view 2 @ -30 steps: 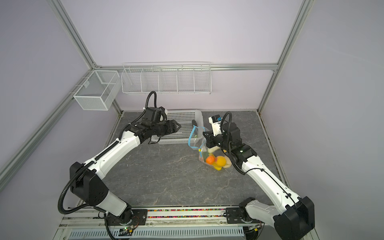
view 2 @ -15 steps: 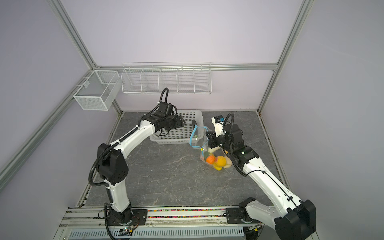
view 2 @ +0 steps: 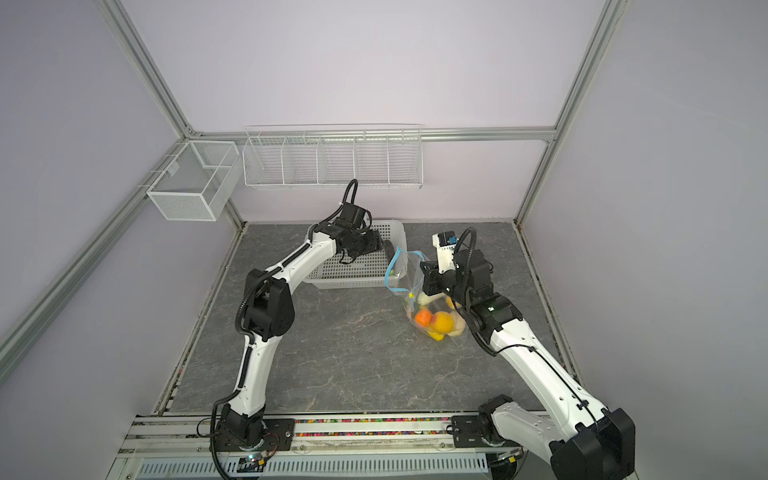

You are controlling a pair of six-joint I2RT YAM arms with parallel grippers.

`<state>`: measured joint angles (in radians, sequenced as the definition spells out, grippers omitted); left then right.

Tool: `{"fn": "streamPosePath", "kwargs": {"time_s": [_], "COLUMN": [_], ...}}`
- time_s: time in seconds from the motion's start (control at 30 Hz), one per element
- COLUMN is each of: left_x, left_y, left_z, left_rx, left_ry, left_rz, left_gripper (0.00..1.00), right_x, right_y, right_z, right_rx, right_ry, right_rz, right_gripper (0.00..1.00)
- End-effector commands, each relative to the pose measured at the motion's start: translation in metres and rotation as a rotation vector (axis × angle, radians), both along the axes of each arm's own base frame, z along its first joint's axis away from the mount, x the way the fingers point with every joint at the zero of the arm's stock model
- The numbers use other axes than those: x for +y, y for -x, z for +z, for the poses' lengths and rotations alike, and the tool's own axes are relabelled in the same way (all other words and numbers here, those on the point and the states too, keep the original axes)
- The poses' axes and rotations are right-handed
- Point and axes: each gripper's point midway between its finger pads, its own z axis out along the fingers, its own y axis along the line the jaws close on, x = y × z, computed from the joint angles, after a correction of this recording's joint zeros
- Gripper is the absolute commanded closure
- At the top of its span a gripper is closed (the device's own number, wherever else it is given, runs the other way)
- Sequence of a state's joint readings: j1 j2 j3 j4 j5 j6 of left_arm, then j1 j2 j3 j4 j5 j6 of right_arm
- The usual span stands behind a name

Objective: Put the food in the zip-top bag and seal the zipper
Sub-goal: 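Withdraw the open left gripper back over the dark grey eggplant in the basket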

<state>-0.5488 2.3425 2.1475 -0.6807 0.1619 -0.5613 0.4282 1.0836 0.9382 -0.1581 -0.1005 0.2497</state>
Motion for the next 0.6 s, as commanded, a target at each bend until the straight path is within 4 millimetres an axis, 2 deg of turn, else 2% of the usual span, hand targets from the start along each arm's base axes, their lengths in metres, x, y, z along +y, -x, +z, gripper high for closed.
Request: {"fn": "streamPosePath", "kwargs": {"time_s": [0.0,0.3,0.57], "left_x": [-0.008,-0.024,-0.041], "left_y": [-0.003,-0.011,-0.021], "left_z": [-0.006,-0.036,-0.045], "left_rx": [0.018,0.031,-0.008], "left_ry": [-0.001,-0.036,-0.040], "left_rz": [-0.018,-0.016,-0.007], "left_gripper": [0.28,0.29,0.31], "right_x": [-0.004,-0.006,-0.006], "right_y": [-0.003,-0.002,0.000], "right_z": [-0.001,-0.001,0.001], "right_rx": [-0.020,-0.011,-0.008], "right_ry": [0.013,0.013,0.012], "right_rz": [-0.012,-0.012,-0.006], "right_gripper": [0.94,0.94,0.94]}}
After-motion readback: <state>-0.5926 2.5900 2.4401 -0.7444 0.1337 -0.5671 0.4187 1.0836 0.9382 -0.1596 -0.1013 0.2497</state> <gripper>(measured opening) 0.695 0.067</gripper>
